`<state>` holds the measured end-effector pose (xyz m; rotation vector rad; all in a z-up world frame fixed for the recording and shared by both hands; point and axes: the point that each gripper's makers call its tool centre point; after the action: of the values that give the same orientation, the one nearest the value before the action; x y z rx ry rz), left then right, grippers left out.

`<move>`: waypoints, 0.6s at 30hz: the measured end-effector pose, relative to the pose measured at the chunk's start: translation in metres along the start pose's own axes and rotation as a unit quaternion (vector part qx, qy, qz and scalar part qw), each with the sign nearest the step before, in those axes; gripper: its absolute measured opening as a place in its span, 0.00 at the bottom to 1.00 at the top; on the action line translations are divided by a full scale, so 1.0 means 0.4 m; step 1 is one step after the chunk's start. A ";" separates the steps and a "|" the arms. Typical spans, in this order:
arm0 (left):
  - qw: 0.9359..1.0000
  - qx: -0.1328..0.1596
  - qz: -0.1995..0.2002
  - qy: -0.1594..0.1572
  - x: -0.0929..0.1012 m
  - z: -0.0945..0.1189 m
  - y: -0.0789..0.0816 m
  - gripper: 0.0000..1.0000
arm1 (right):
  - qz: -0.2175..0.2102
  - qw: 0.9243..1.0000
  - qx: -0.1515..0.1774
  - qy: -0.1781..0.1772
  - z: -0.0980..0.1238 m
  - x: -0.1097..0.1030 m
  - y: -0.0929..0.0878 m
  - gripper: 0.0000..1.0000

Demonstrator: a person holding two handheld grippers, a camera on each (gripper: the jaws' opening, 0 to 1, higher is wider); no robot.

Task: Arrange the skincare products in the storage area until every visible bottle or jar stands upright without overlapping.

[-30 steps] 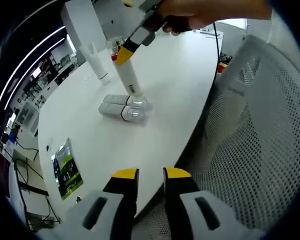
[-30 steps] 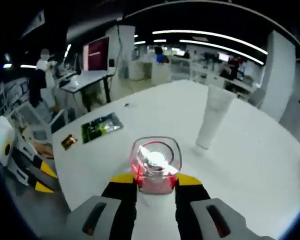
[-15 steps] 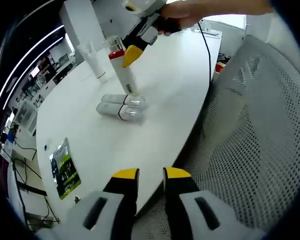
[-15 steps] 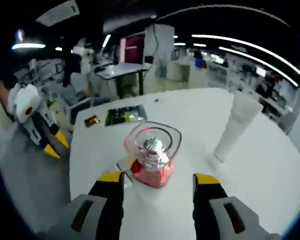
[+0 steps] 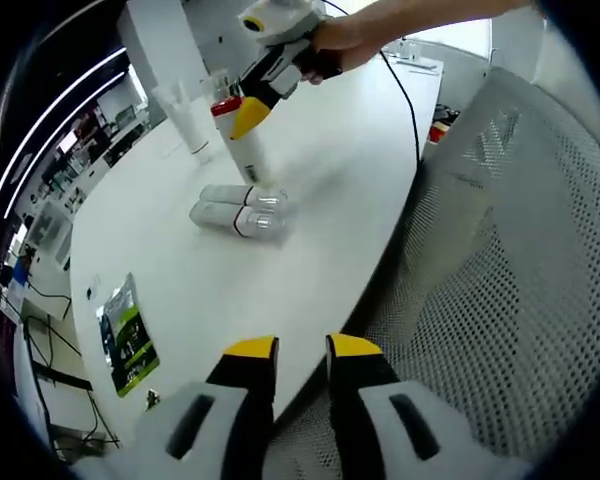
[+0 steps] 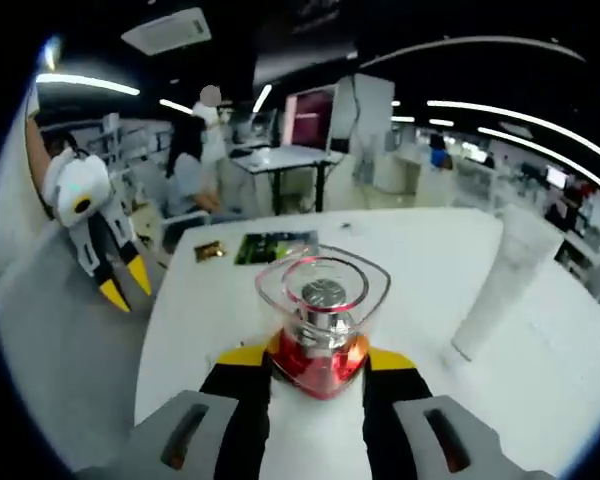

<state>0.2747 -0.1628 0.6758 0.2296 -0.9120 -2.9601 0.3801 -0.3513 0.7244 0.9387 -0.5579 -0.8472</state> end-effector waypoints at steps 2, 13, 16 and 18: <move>1.000 0.000 0.000 0.001 -0.002 -0.001 -0.001 0.14 | -0.001 1.000 0.003 -0.024 0.002 0.006 -0.003 0.31; 1.000 0.001 0.003 0.001 0.000 -0.001 0.001 0.14 | -0.094 0.978 -0.016 -0.188 0.019 0.038 -0.012 0.31; 1.000 -0.001 0.002 -0.001 0.001 -0.003 -0.002 0.14 | -0.119 0.982 0.012 -0.145 0.006 0.020 0.003 0.35; 1.000 -0.002 0.002 -0.002 0.003 -0.003 -0.002 0.14 | -0.100 0.986 -0.001 -0.131 0.010 0.021 -0.014 0.41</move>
<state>0.2739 -0.1628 0.6744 0.2208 -0.9066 -2.9602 0.3796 -0.3619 0.7220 0.8970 -0.6965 -1.1637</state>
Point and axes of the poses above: the point that each gripper's makers call its tool centre point, and the gripper's own axes: z roughly backward along the fingers, x roughly to its right, y roughly out of its top, and after that the axes turned 3 degrees about -y, right-handed
